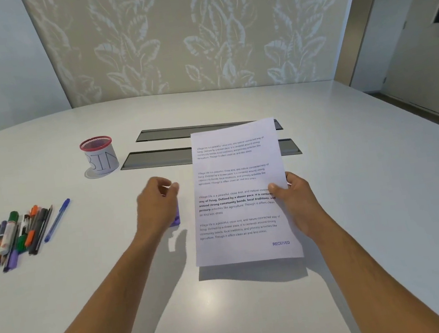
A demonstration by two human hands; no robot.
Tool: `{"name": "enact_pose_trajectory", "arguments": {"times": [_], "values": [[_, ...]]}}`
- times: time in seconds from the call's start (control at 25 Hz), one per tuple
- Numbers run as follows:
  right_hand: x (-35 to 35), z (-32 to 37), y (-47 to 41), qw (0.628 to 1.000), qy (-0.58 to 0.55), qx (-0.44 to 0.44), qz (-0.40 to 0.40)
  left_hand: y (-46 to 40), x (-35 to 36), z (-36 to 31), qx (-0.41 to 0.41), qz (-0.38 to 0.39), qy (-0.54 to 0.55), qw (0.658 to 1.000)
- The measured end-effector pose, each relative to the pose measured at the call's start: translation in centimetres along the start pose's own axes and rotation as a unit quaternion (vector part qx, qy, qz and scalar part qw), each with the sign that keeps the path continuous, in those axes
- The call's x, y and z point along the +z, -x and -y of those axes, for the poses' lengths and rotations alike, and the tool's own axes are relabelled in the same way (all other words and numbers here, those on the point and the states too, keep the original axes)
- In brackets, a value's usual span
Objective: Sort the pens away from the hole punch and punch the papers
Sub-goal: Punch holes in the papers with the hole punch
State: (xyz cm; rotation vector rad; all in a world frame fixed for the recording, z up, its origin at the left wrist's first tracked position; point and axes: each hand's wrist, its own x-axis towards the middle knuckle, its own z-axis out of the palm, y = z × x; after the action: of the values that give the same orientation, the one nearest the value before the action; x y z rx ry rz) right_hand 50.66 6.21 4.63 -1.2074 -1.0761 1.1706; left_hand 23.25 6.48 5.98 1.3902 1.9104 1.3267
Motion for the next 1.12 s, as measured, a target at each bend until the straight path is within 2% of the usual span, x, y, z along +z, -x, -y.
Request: {"name": "enact_pose_trajectory", "arguments": {"times": [0.08, 0.16, 0.32, 0.76, 1.12], "values": [[-0.1, -0.4, 0.0, 1.0, -0.003, 0.02, -0.002, -1.4, -0.6, 1.6, -0.01, -0.027, -0.078, 0.997], [-0.1, -0.8, -0.1, 0.999, -0.002, 0.037, -0.007, -2.2, -0.7, 2.8, -0.055, 0.002, -0.12, 0.991], [-0.1, -1.3, -0.1, 0.999, 0.0, 0.054, -0.004, -2.2, -0.2, 3.7, -0.116, 0.055, -0.099, 0.987], [-1.0, -2.8, -0.3, 0.994, 0.071, 0.079, -0.017, -0.4, 1.4, 2.5, -0.097, 0.093, -0.054, 0.989], [-1.1, -3.6, -0.9, 0.99, 0.082, 0.108, -0.025, 1.0, 2.5, 1.8, -0.072, 0.118, -0.057, 0.989]]}}
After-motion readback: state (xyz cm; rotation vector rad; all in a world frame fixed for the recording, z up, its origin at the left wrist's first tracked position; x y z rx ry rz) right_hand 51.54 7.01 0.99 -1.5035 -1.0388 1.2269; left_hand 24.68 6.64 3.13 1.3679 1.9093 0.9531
